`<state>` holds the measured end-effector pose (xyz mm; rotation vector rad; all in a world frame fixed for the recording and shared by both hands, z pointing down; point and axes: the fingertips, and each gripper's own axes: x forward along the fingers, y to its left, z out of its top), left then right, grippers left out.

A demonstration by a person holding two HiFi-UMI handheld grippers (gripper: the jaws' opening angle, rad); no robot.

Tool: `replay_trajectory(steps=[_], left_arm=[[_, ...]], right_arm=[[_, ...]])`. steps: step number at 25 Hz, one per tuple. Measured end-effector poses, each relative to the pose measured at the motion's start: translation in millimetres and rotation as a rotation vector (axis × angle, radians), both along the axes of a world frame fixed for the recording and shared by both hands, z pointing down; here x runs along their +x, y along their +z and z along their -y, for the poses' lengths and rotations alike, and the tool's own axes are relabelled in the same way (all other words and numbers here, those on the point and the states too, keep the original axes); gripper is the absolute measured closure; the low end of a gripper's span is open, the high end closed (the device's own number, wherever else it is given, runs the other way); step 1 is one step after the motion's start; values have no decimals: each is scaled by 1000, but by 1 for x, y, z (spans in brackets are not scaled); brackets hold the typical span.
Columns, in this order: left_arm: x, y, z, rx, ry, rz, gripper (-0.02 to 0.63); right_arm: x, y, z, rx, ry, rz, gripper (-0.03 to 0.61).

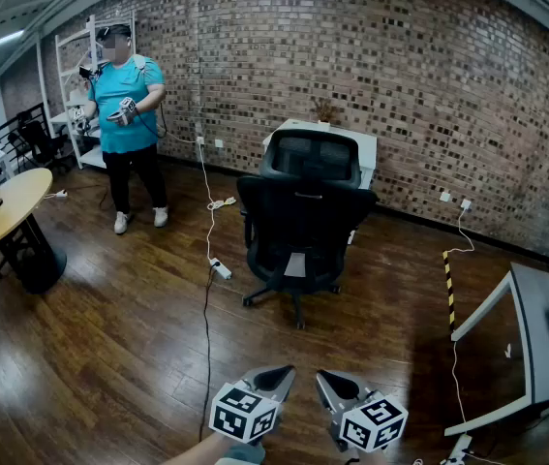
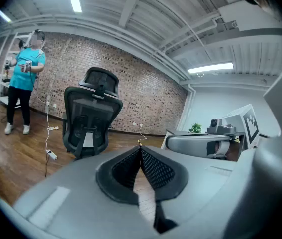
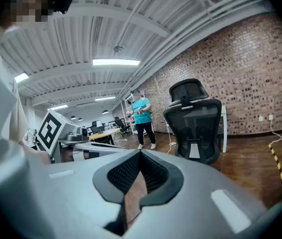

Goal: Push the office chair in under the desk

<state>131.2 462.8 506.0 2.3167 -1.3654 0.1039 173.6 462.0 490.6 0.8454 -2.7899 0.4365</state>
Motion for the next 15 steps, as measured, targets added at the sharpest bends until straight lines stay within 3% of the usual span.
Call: replay_trajectory(steps=[7,15], left_arm=[[-38,-17,77,42,12,-43,598],[-99,-39,172,86,43,-38,584]], right_arm=[[-34,-12,76,25,7,-36,578],[-78,-26,168,72,28,-66,578]])
